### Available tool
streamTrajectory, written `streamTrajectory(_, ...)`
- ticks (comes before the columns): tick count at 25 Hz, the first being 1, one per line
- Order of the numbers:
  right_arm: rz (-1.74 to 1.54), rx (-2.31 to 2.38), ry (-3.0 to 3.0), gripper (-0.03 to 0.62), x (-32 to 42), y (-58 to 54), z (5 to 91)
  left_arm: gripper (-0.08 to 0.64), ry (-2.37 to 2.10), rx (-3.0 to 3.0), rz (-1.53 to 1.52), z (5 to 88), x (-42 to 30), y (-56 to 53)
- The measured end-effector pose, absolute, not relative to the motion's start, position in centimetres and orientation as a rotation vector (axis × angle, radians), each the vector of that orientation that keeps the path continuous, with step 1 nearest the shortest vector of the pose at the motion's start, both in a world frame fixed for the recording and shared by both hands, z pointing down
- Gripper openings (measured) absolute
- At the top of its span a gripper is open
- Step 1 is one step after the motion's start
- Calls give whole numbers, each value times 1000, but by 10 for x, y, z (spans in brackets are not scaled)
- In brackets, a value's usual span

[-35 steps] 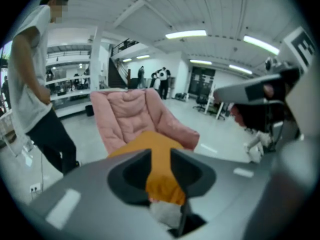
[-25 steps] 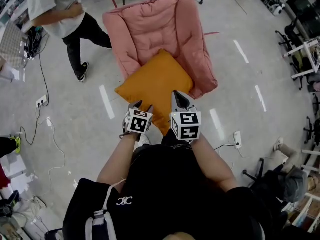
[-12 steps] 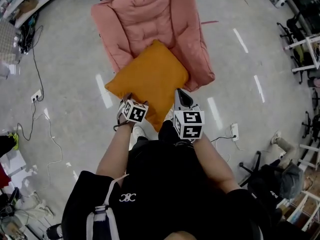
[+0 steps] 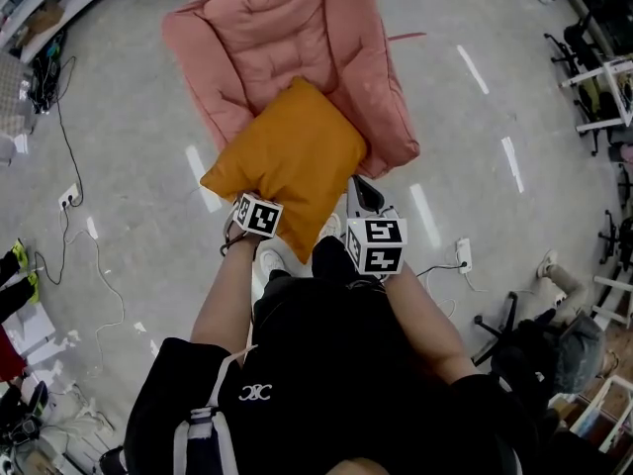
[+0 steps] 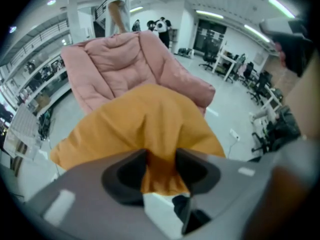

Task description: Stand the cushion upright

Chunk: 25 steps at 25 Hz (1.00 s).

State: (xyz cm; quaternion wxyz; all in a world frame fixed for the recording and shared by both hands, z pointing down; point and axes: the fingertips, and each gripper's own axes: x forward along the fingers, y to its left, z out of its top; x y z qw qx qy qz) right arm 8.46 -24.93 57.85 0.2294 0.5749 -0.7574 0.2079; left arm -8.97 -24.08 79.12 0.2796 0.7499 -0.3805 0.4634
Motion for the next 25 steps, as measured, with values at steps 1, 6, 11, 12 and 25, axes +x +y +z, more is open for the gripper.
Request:
streamTrajectory(1, 578, 1585, -2083, -6, 86, -250, 579, 169, -1027, 2013, 1236, 789, -88, -242)
streamTrajectory(6, 574, 1587, -2093, -6, 87, -253, 578, 20, -1041, 2060, 1210, 780, -81, -248)
streamTrajectory(11, 572, 1611, -2103, -6, 89, -255, 573, 6, -1029, 2156, 1201, 748, -71, -261)
streamTrajectory(12, 572, 1617, -2106, -6, 89, -255, 571, 6, -1043, 2185, 1197, 738, -69, -266)
streamTrajectory(25, 571, 1685, -2187, -6, 96, -280, 545, 6, -993, 2653, 1486, 590, -33, -367)
